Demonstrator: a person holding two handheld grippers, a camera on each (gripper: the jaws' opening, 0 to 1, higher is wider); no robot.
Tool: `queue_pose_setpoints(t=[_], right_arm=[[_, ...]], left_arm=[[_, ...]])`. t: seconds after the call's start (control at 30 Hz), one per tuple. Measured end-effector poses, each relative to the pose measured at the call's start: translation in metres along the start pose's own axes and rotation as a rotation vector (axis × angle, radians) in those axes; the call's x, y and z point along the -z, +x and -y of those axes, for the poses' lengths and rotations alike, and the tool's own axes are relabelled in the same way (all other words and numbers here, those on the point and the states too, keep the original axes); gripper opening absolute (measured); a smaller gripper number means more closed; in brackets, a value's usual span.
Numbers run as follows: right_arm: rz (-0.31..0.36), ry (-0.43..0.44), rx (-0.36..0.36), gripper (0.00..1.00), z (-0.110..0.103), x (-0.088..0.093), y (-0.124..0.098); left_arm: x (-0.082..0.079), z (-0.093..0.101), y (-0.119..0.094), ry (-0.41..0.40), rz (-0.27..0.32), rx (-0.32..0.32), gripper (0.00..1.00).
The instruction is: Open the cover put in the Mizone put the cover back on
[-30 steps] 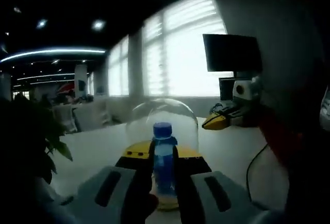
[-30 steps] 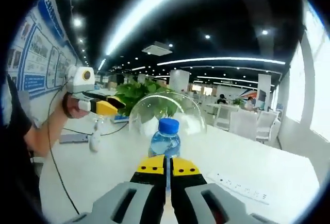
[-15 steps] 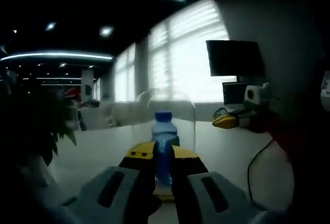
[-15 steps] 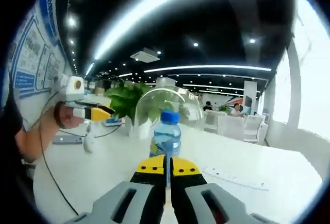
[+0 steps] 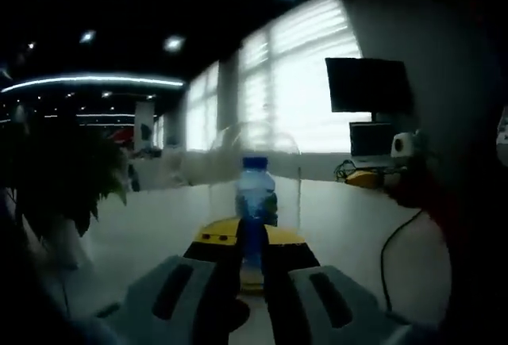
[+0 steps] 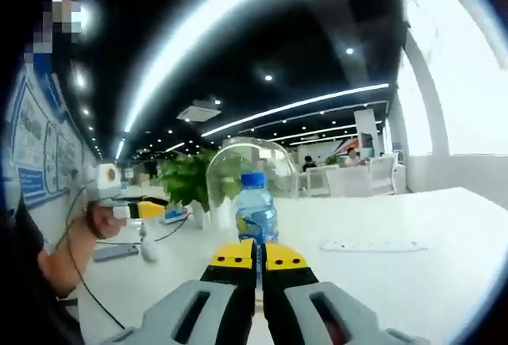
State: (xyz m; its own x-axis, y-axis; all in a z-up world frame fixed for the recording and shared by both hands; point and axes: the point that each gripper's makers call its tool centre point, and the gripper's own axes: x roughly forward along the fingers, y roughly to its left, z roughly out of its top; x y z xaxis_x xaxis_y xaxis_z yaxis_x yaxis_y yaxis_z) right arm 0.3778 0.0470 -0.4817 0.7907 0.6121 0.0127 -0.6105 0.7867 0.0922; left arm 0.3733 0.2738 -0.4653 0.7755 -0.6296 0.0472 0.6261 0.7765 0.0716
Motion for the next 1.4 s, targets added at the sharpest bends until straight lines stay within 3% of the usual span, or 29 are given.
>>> queue_pose_setpoints(t=[0.07,0.23,0.33,0.53,0.6,0.7,0.87,1.1,1.23,1.3,1.4], right_arm=[[0.021,0.052,-0.027,0.0,-0.001,0.002,-0.005],[0.035,0.023,0.021,0.0,0.006,0.01,-0.013],[0.043,0.051,-0.024,0.0,-0.004,0.018,-0.014],[-0.015,-0.111,-0.009,0.0,-0.013,0.042,-0.004],[-0.04,-0.127,0.003,0.0,-0.013,0.049,-0.001],[-0.064,-0.153,0.011,0.0,-0.014,0.055,-0.002],[-0.061,-0.134,0.01,0.0,-0.012,0.059,-0.004],[-0.055,-0.075,-0.021,0.0,-0.015,0.073,-0.004],[-0.075,-0.115,-0.029,0.0,-0.018,0.08,-0.005],[-0.082,-0.121,-0.031,0.0,-0.018,0.082,-0.005],[-0.09,-0.136,-0.021,0.0,-0.016,0.084,-0.006]], left_arm=[[0.002,0.004,-0.003,-0.014,0.0,0.002,0.03],[0.009,0.009,-0.01,-0.037,0.024,0.002,0.07],[0.019,0.01,-0.012,-0.035,0.023,0.008,0.06],[0.037,0.014,-0.006,-0.043,-0.009,0.034,0.04],[0.047,0.013,-0.005,-0.057,-0.053,0.03,0.04],[0.049,0.011,-0.007,-0.064,-0.061,0.023,0.04],[0.042,0.012,-0.011,-0.089,0.007,0.021,0.05],[0.054,0.021,-0.013,-0.092,0.005,0.044,0.05],[0.064,0.022,-0.014,-0.095,-0.021,0.059,0.05],[0.062,0.023,-0.016,-0.045,-0.01,0.061,0.05],[0.063,0.019,-0.018,-0.082,-0.003,0.039,0.05]])
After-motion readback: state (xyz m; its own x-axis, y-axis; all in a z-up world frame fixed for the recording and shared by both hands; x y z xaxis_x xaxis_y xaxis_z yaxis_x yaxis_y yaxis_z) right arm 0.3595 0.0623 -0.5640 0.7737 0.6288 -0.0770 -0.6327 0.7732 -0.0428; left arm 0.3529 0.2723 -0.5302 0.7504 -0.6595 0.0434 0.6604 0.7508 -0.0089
